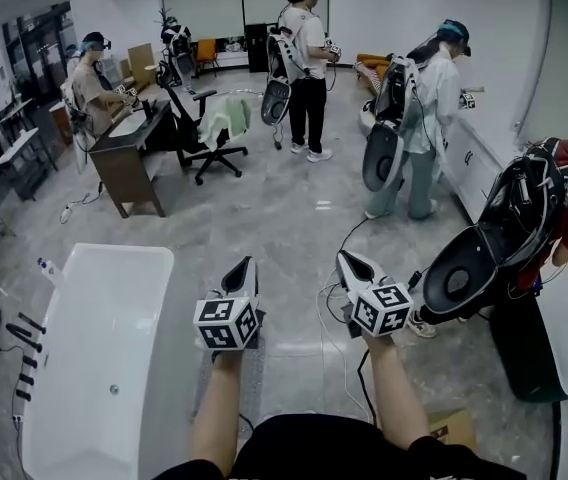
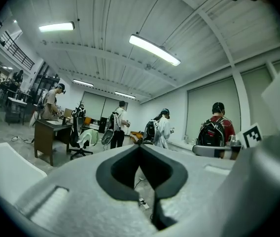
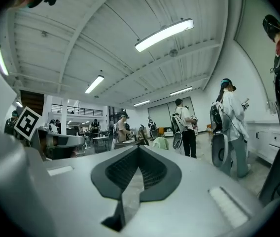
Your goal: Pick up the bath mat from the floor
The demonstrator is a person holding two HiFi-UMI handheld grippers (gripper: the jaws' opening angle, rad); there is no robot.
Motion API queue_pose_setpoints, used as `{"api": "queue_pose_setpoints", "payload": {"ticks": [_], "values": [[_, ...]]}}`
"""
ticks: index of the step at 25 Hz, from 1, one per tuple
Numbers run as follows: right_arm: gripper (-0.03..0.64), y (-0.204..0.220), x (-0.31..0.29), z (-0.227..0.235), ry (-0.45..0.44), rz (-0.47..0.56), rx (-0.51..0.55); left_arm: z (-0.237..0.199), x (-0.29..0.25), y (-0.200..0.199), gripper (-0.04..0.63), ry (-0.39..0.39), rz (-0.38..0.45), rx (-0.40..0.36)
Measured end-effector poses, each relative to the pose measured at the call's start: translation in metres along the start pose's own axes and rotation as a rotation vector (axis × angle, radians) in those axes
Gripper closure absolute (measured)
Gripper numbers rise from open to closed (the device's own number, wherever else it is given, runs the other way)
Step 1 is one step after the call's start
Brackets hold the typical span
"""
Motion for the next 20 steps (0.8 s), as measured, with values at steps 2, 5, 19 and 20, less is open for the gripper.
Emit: {"api": "queue_pose_setpoints", "payload": {"ticks": [2, 5, 19, 20], "values": [[0.614, 0.004, -0.008, -0.003, -0.002, -0.01, -0.017, -0.007, 0.001, 0.0, 0.595, -0.003, -0.005, 0.005], [0.614, 0.005, -0.017, -0.017, -0.02, -0.019, -0.027, -0.02, 0.013, -0.003, 0.595, -0.023, -0.005, 0.01], [0.614, 0.031, -0.152, -0.221, -0.386, -0.081, 0.006, -0.199, 0.16, -0.013, 0.595, -0.375, 0.066, 0.076], [0.614, 0.034, -0.162, -0.244, -0.431, -0.085, 0.007, -0.214, 0.179, -0.012, 0.595, -0.419, 0.073, 0.081]]}}
Point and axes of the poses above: the fingertips, and each gripper's own axes: x backward along the fingers, z to its right, y out of its underside, the point moved 1 cm from there along x, backward along the fingers, and after that the axes turned 1 degree about x, right-handed, at the moved point
